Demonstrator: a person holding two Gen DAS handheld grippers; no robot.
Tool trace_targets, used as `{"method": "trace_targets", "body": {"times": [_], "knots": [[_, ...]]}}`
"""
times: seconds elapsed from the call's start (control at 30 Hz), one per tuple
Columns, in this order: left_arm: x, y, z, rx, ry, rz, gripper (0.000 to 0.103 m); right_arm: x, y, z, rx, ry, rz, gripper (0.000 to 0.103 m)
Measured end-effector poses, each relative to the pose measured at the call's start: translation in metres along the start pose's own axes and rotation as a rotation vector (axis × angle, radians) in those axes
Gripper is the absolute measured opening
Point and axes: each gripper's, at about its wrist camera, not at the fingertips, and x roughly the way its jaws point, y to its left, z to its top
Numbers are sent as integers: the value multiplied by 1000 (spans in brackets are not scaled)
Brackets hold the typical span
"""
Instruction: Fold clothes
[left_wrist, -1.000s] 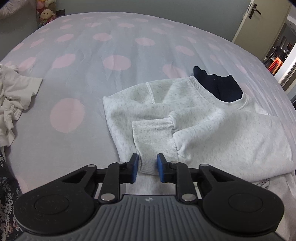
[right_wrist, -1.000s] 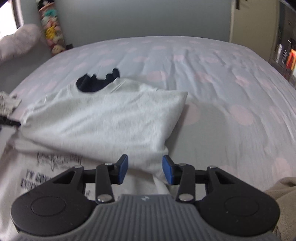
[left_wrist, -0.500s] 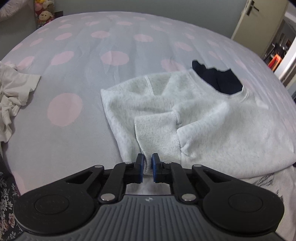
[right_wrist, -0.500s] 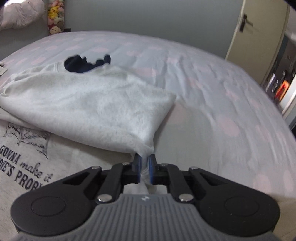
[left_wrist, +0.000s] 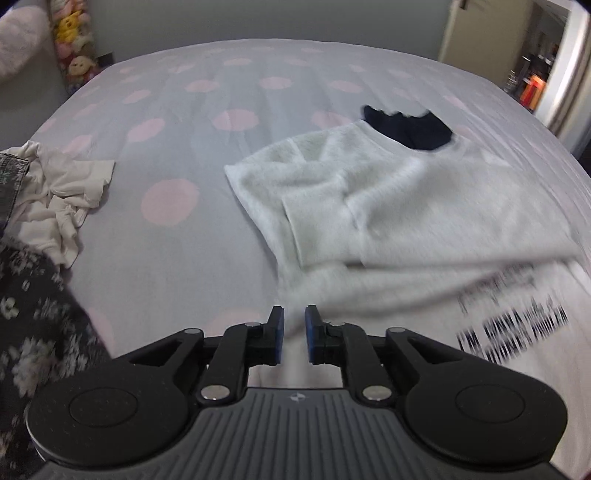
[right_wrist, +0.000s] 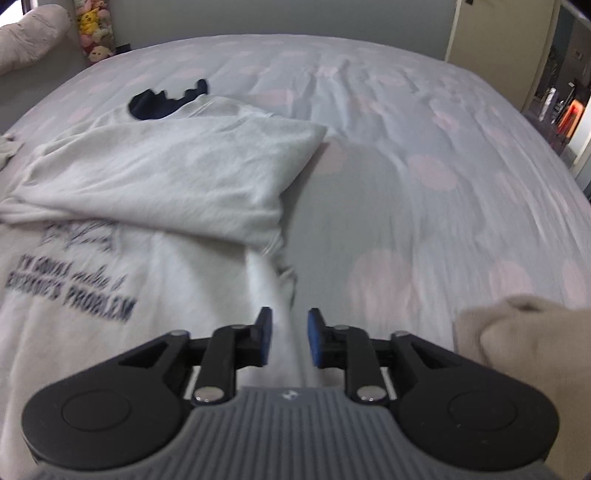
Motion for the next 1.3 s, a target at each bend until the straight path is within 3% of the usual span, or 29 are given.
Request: {"method": "trace_targets", "body": {"times": [0.17,0.23,0.47,0.67,0.83,1.1,1.2,1.27,1.3], "knots": [[-42,-40,-50,159,36,-65,32,-45,49,-30,-123,13,118,55],[-58,-59,-73,235,52,-98,45,-62,69,-46,-170,21,154,62],[-94,-112,-153,458,136,-179,51,-93,121,-105,-276,111,260,64],[-96,-142,-209,682,178,-111,54,-99,140,-133,-344,136,254,66],[-88,-144,-235,775,208,-58,57,-101,141,-139,-346,109,240,66],[-76,-145,-236,830,234,-87,66,-101,139,-139,-323,91,225,66],[-73,-145,-232,825,242,-92,63,-103,138,-140,-319,85,222,67],[-74,-145,-229,818,240,-85,48,-104,138,-140,-320,83,224,68],[-75,-145,-227,809,239,-81,36,-105,138,-140,-322,84,227,68]]}}
